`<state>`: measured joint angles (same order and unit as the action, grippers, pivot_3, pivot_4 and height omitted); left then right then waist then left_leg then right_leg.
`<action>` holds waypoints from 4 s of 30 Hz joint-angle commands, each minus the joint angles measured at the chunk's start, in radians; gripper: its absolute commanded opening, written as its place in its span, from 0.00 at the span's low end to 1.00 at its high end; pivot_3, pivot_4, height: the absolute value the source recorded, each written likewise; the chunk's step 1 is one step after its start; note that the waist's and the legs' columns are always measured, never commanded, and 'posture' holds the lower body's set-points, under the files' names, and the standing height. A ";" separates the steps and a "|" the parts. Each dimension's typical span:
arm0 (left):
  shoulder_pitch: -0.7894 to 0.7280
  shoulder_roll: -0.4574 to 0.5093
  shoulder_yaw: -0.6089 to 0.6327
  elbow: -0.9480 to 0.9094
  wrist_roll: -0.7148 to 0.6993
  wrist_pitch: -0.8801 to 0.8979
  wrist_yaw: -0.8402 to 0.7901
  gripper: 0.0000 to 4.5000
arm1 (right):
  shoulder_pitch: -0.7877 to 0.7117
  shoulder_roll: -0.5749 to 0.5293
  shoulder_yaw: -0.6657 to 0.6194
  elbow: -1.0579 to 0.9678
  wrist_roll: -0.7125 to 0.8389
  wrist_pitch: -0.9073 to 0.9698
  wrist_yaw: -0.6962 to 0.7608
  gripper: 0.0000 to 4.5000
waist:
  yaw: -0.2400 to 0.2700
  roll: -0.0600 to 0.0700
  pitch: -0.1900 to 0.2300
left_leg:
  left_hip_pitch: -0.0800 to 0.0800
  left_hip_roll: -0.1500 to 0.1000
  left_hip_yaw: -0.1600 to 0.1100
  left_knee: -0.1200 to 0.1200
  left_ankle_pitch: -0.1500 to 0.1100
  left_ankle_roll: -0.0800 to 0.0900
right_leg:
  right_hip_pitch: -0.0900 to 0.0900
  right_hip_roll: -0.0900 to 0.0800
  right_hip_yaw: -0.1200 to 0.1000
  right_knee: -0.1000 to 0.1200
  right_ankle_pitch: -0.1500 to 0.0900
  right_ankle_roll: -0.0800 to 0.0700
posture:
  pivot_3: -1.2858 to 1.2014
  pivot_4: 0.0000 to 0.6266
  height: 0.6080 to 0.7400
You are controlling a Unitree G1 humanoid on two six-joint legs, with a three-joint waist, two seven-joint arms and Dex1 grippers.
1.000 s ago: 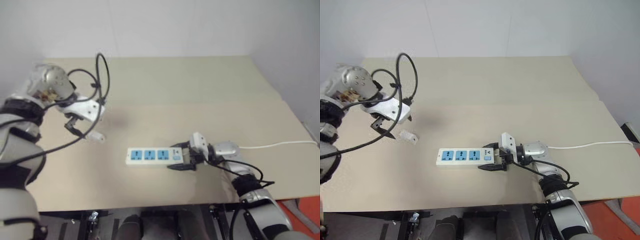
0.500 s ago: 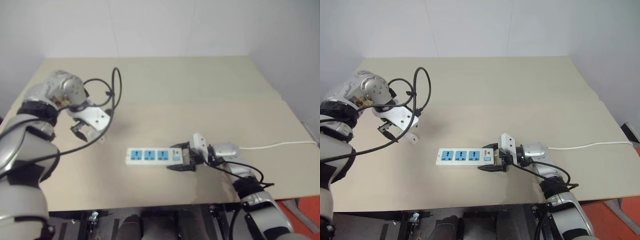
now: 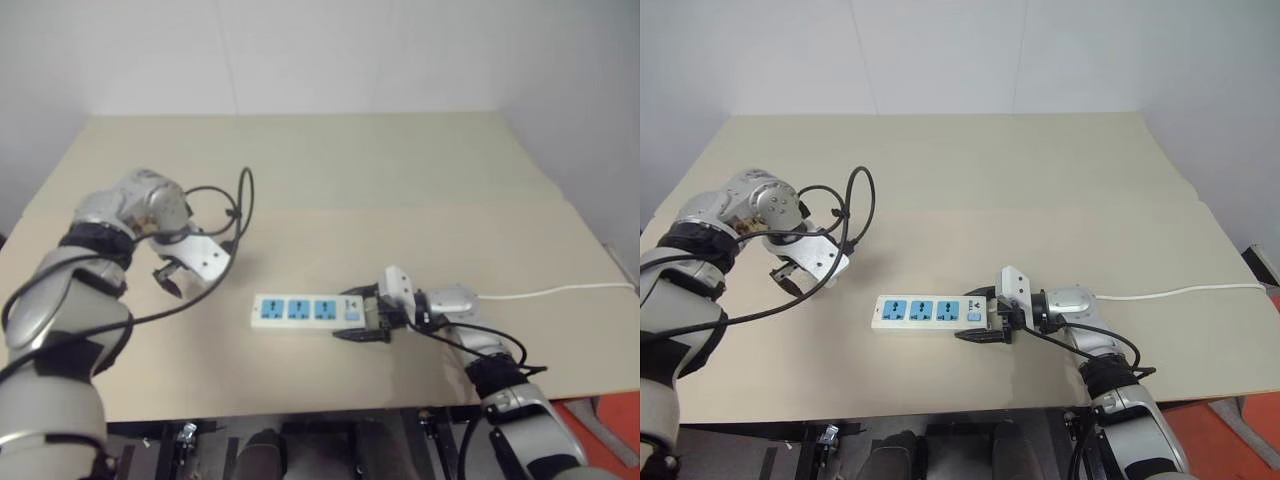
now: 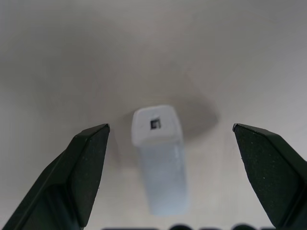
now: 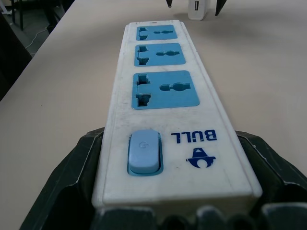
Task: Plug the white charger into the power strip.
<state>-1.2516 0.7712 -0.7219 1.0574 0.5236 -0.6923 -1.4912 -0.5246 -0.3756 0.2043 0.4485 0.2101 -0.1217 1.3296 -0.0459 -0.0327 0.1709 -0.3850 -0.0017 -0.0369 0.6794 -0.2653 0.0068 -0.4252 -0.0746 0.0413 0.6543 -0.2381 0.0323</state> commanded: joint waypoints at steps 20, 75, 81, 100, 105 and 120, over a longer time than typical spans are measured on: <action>-0.003 -0.029 0.027 0.002 0.044 0.010 0.036 0.75 | 0.032 -0.005 -0.002 -0.070 0.008 0.025 -0.031 0.76 | 0.000 0.000 0.000 | 0.000 0.000 0.000 0.001 0.000 0.000 | 0.000 0.000 0.000 0.001 0.000 0.000 | 0.52 0.24 1.00; 0.701 -0.185 0.821 -1.164 -1.182 1.257 0.325 0.23 | -0.023 0.093 -0.007 -0.006 -0.022 -0.043 -0.127 0.76 | -0.023 0.000 0.000 | 0.007 0.000 -0.010 0.002 0.001 -0.001 | 0.001 -0.001 0.002 0.008 0.000 0.000 | 0.52 0.24 1.00; 0.710 -0.169 0.793 -1.109 -1.188 1.278 0.289 0.23 | -0.012 0.093 -0.003 -0.018 -0.021 -0.040 -0.132 0.76 | -0.024 0.000 0.000 | 0.008 -0.001 -0.010 0.002 0.001 -0.002 | 0.001 -0.001 0.002 0.008 0.000 0.000 | 0.52 0.24 1.00; 0.617 -0.266 0.633 -0.891 -1.049 1.044 0.080 0.23 | -0.004 0.085 0.006 -0.044 -0.012 -0.005 -0.113 0.76 | -0.023 0.000 0.000 | 0.007 -0.001 -0.009 0.001 0.001 -0.002 | 0.001 -0.001 0.002 0.005 0.000 -0.001 | 0.52 0.24 1.00; 0.609 -0.269 0.631 -0.859 -1.025 0.999 0.050 0.23 | -0.006 0.086 0.010 -0.039 -0.014 -0.007 -0.113 0.76 | -0.023 0.000 0.000 | 0.007 -0.001 -0.009 0.001 0.001 -0.002 | 0.001 -0.001 0.002 0.005 0.000 -0.001 | 0.52 0.24 1.00; 0.615 -0.260 0.654 -0.903 -1.061 1.021 0.049 0.23 | 0.003 0.063 0.040 0.092 -0.057 -0.074 -0.059 0.76 | -0.021 0.000 0.000 | 0.009 -0.001 -0.010 0.001 0.001 -0.002 | 0.004 -0.001 0.002 0.004 0.000 -0.001 | 0.52 0.24 1.00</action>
<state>-0.6250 0.5026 -0.0959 0.1885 -0.5141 0.3214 -1.4343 -0.5336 -0.3041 0.2242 0.5066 0.1705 -0.1810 1.2445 -0.0670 -0.0326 0.1707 -0.3751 -0.0023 -0.0465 0.6808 -0.2643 0.0048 -0.4203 -0.0756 0.0433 0.6580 -0.2378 0.0319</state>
